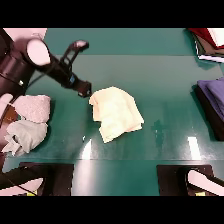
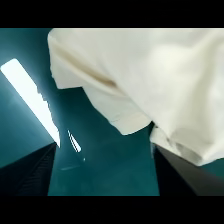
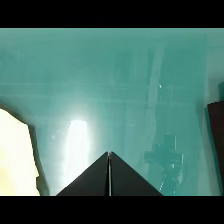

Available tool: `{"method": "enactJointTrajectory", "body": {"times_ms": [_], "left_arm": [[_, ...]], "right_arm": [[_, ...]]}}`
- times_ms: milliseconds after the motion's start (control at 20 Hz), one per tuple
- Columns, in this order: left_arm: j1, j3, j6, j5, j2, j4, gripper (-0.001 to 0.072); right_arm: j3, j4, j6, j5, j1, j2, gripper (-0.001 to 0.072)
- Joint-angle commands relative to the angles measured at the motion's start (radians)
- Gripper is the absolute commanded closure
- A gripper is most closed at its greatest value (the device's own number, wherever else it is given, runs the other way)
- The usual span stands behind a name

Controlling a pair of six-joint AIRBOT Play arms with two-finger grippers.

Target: Fold the shirts.

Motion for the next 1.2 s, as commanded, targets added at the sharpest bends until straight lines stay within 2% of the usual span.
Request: {"method": "enactJointTrajectory", "body": {"times_ms": [0,150,250,500,750,800,850,900,950,1150], "left_arm": [[0.068,-0.276,-0.031,0.241,0.015,-0.042,-0.0007],[0.165,-0.388,-0.010,0.442,0.015,-0.239,-0.0006],[0.200,-0.419,0.079,0.524,0.006,-0.360,-0.0006],[0.205,-0.420,0.375,0.542,-0.113,-0.643,-0.0006],[0.204,-0.420,0.443,0.542,-0.178,-0.716,-0.0003],[0.204,-0.420,0.443,0.548,-0.178,-0.720,0.0188],[0.204,-0.420,0.443,0.558,-0.178,-0.721,0.0461],[0.204,-0.420,0.443,0.567,-0.178,-0.721,0.0612],[0.204,-0.416,0.442,0.568,-0.178,-0.721,0.0675],[0.204,-0.351,0.442,0.496,-0.105,-0.657,0.0677]], "right_arm": [[0.001,0.000,0.000,0.003,0.001,0.000,0.0696],[0.001,0.001,0.000,0.005,0.001,0.000,0.0696],[0.001,0.001,0.000,0.010,0.001,0.000,0.0696],[0.000,0.001,0.000,0.010,0.001,0.000,0.0696],[-0.001,0.001,0.000,0.014,0.001,0.000,0.0696],[-0.001,0.002,0.000,0.016,0.001,0.000,0.0696],[-0.001,0.001,0.000,0.021,0.004,0.000,0.0696],[-0.001,0.002,0.000,0.030,0.006,0.000,0.0696],[-0.001,0.002,0.000,0.045,0.014,0.000,0.0696],[-0.040,0.002,0.000,0.125,0.094,0.004,0.0696]]}}
